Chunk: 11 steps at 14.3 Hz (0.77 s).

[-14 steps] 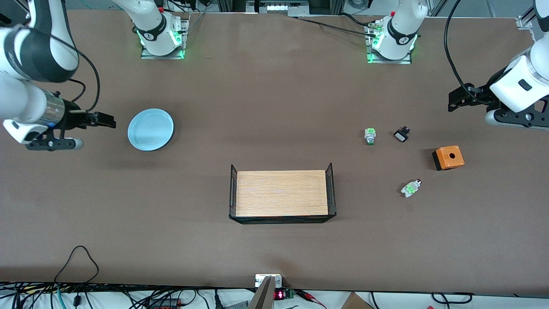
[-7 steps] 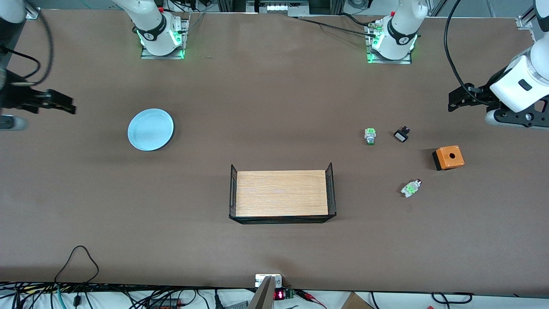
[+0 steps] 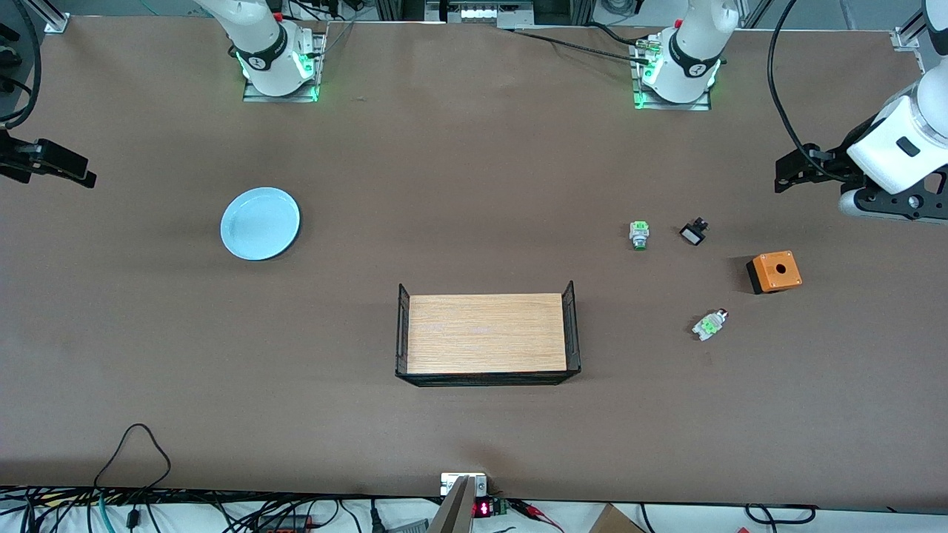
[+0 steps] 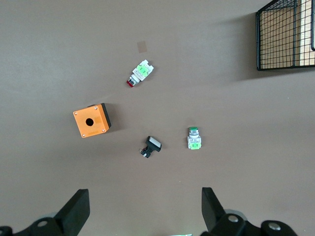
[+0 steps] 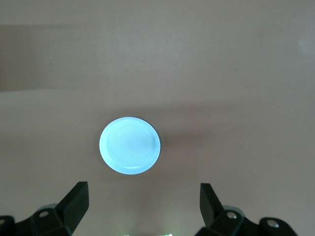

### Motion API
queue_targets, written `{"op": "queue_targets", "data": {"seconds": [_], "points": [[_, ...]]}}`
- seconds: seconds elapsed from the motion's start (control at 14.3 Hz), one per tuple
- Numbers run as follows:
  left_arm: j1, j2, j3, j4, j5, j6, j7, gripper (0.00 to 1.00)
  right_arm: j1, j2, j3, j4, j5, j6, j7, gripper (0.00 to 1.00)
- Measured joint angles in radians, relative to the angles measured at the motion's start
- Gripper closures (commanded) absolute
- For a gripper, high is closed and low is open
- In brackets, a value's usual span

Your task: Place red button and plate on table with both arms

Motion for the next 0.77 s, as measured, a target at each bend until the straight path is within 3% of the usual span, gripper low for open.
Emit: {"op": "queue_targets", "data": {"seconds": [0.21,0.77], "points": [[-0.001,0.000,0.000,0.000,0.000,0.000,0.000,0.00,0.000,-0.055,0.001,-0.067,0.000,0.022,0.000,0.00],[-0.001,0.000,0.000,0.000,0.000,0.000,0.000,0.00,0.008,-0.080,0.006,-0.059,0.000,-0.013,0.000,0.00]]}}
